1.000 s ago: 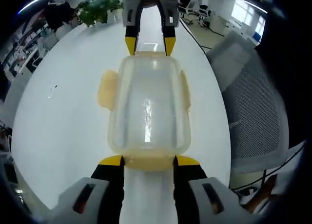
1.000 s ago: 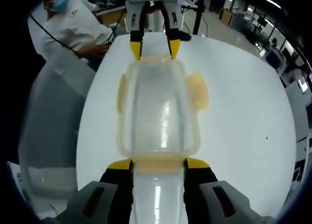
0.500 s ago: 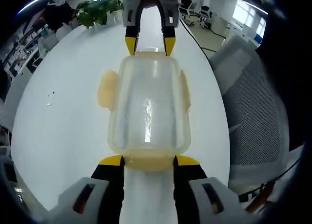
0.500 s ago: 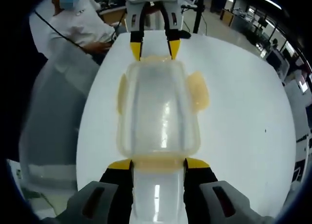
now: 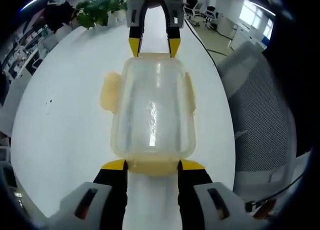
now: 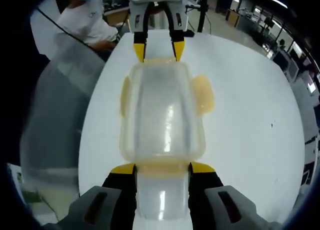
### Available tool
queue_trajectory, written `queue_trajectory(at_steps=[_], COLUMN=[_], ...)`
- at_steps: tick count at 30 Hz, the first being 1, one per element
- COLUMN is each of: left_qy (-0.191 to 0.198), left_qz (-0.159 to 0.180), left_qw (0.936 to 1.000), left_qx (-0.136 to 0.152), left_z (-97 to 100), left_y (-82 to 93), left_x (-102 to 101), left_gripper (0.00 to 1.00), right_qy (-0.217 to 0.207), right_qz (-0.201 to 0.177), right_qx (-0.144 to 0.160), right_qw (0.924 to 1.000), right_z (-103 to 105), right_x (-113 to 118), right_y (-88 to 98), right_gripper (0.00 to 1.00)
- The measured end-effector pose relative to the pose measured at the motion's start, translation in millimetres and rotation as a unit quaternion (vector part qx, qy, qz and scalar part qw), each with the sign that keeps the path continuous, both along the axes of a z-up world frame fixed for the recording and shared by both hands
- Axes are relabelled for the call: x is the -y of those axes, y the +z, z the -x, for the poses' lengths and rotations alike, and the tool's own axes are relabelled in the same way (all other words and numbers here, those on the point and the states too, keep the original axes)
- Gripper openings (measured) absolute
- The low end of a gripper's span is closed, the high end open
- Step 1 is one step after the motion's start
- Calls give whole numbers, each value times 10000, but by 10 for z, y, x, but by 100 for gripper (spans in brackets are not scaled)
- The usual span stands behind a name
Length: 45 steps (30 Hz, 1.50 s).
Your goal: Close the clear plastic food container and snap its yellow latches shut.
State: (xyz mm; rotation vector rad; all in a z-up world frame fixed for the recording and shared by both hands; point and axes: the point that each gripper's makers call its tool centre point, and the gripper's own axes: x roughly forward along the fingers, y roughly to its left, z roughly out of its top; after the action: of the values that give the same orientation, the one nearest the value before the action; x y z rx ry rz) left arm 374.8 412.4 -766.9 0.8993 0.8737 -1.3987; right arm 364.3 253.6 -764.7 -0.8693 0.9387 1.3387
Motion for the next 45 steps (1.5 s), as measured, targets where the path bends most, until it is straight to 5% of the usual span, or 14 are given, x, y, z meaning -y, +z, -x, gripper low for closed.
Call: queue_trajectory(at_steps=[45], left_qy=[-85], left_qz=[-38], left_qw=[9999], left_qx=[-92], left_z=[-37], left_y=[-42], left_x=[918], left_gripper=[38], right_qy=[-113], right_qz=[-5], right_qx=[-87], right_qw=[9999], right_z=[-24], right_x=[929], right_y=[-78], right_gripper=[39])
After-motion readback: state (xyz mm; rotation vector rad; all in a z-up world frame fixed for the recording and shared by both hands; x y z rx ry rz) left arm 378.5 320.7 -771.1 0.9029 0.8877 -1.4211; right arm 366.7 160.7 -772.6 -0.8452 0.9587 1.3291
